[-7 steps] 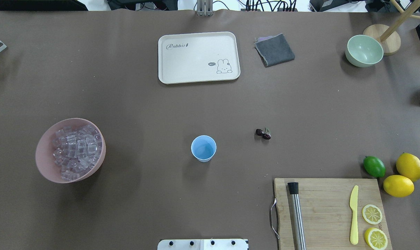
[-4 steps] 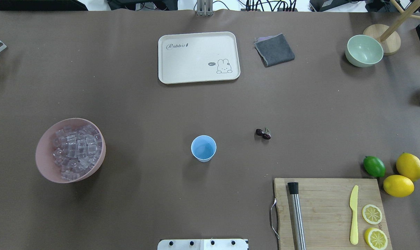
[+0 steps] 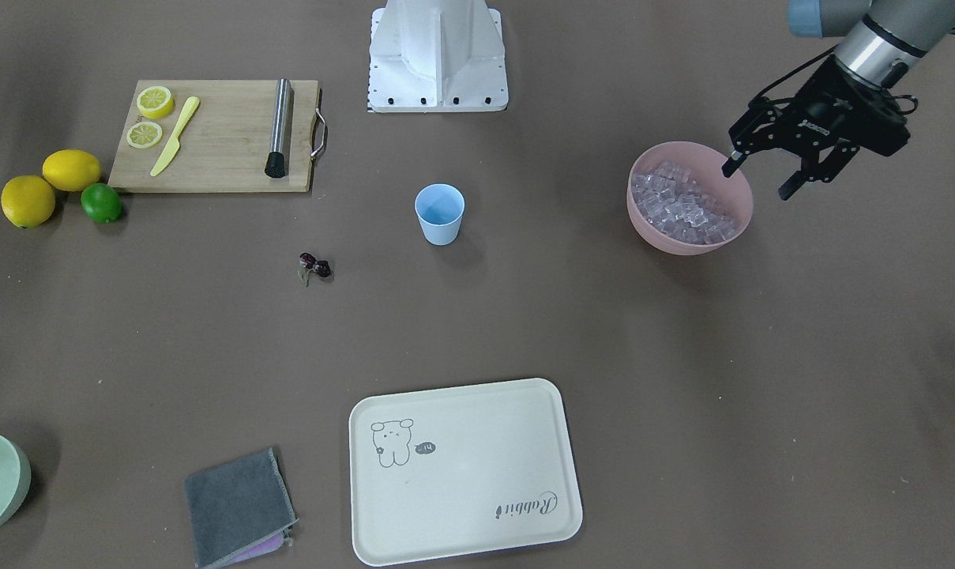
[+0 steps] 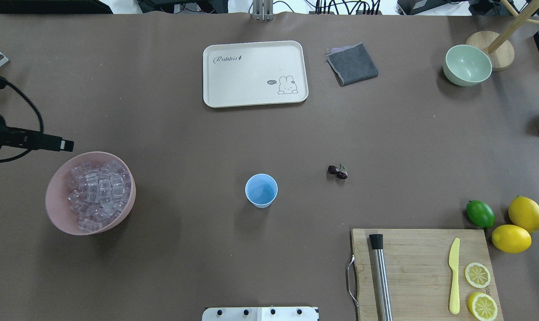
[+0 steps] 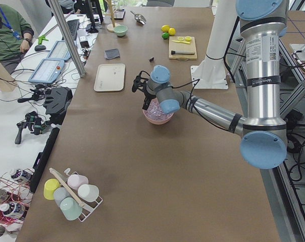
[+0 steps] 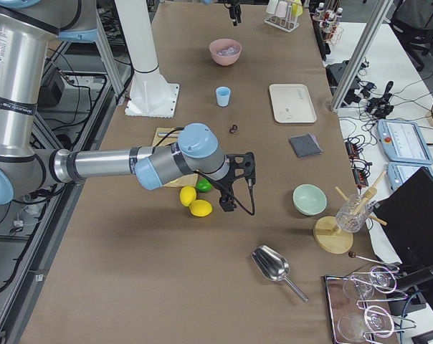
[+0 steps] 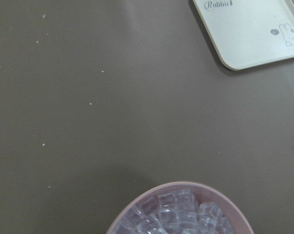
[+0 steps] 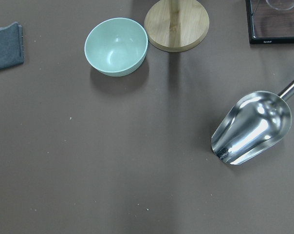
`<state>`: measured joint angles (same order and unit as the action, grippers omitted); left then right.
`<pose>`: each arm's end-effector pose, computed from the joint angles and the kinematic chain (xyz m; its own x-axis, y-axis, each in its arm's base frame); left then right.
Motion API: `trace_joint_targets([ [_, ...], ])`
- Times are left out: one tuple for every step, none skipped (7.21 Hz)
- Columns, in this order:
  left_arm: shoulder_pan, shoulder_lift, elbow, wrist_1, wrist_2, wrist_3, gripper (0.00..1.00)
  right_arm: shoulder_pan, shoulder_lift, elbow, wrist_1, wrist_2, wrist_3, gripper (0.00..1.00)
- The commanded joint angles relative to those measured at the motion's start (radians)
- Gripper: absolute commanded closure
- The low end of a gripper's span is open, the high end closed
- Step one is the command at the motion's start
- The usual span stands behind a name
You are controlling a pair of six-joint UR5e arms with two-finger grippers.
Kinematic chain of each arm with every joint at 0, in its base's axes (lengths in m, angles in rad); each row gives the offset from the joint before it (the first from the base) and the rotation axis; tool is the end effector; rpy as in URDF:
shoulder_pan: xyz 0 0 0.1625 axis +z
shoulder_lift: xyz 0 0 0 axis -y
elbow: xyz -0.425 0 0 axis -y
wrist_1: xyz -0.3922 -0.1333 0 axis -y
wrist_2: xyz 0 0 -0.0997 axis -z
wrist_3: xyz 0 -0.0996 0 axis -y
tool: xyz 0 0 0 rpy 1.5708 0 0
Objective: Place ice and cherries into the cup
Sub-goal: 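Move the left gripper over the pink bowl of ice cubes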
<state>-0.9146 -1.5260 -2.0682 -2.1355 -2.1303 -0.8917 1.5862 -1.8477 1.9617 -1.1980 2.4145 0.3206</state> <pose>0.2156 -0.4119 0.3751 0.4983 0.2254 -0.8372 0.1067 0.9423 0.3172 0.0649 -0.3916 0.5386 0.6316 -0.0434 0.7741 -0.2241 0.9456 0.2359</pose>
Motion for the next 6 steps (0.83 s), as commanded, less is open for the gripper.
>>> trace_joint_targets([
  [0.163,-0.069,-0.011,0.164,0.196,-0.019,0.02,0.0,-0.001,-0.003,0.001,0.0,0.0,0.0],
  [0.213,-0.075,0.005,0.163,0.24,-0.018,0.02,0.0,-0.001,-0.003,0.001,0.0,-0.002,0.0],
  [0.212,-0.063,0.007,0.164,0.239,-0.015,0.02,0.0,-0.001,-0.003,0.001,0.0,0.0,0.0],
  [0.22,-0.031,0.007,0.163,0.239,-0.003,0.03,0.0,0.001,-0.003,0.001,0.0,-0.002,0.0],
  [0.221,-0.034,0.04,0.158,0.245,-0.003,0.03,0.0,-0.001,-0.003,0.001,0.0,-0.002,0.0],
  [0.223,-0.039,0.066,0.157,0.247,-0.001,0.03,0.0,0.001,-0.003,0.001,0.0,-0.002,0.0],
])
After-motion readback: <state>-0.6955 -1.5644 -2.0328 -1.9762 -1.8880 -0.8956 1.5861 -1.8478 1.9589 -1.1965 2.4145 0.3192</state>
